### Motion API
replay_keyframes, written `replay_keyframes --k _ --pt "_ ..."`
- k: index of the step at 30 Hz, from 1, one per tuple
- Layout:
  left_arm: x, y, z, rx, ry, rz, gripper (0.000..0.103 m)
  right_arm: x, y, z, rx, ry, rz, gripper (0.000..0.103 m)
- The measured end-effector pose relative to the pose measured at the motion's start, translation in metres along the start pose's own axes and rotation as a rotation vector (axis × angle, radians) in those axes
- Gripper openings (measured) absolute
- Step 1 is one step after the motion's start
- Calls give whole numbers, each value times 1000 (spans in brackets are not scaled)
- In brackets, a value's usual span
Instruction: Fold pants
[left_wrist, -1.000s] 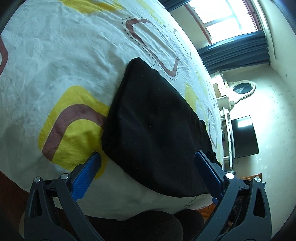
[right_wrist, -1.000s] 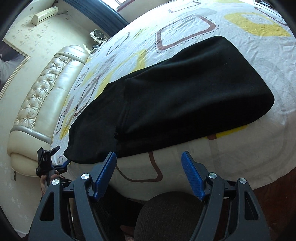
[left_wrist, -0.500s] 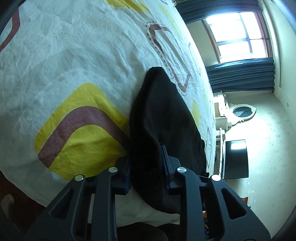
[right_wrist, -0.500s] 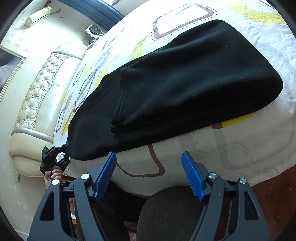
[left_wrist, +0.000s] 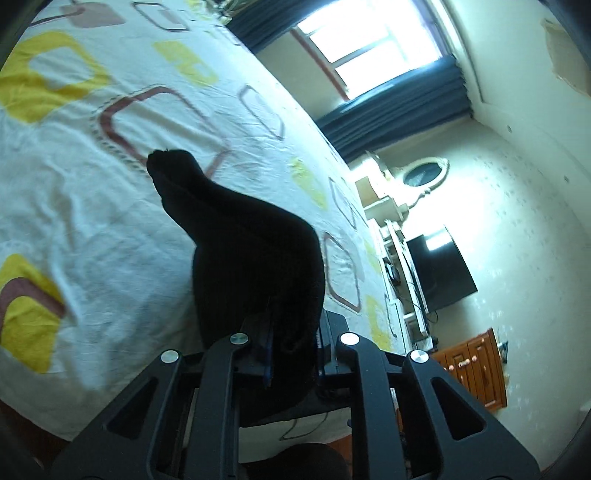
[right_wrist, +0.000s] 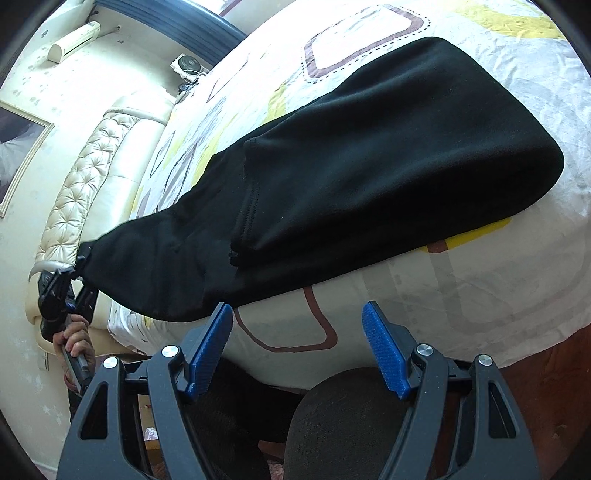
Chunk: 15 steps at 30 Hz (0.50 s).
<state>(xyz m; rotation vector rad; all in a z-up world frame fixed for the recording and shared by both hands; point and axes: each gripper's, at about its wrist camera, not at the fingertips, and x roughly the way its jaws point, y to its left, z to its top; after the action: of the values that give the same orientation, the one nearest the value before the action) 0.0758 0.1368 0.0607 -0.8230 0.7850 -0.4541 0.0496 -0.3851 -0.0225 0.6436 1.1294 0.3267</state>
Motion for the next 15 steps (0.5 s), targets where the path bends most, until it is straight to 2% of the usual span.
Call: replay_keyframes --k 4,8,15 --pt "49 -55 -5 89 93 -40 15 2 5 -5 -9 25 7 72" --pt "104 -98 -14 156 177 -33 14 9 12 -11 -10 80 38 72" --pt "190 -136 -58 210 318 16 14 6 26 -23 -25 98 93 72"
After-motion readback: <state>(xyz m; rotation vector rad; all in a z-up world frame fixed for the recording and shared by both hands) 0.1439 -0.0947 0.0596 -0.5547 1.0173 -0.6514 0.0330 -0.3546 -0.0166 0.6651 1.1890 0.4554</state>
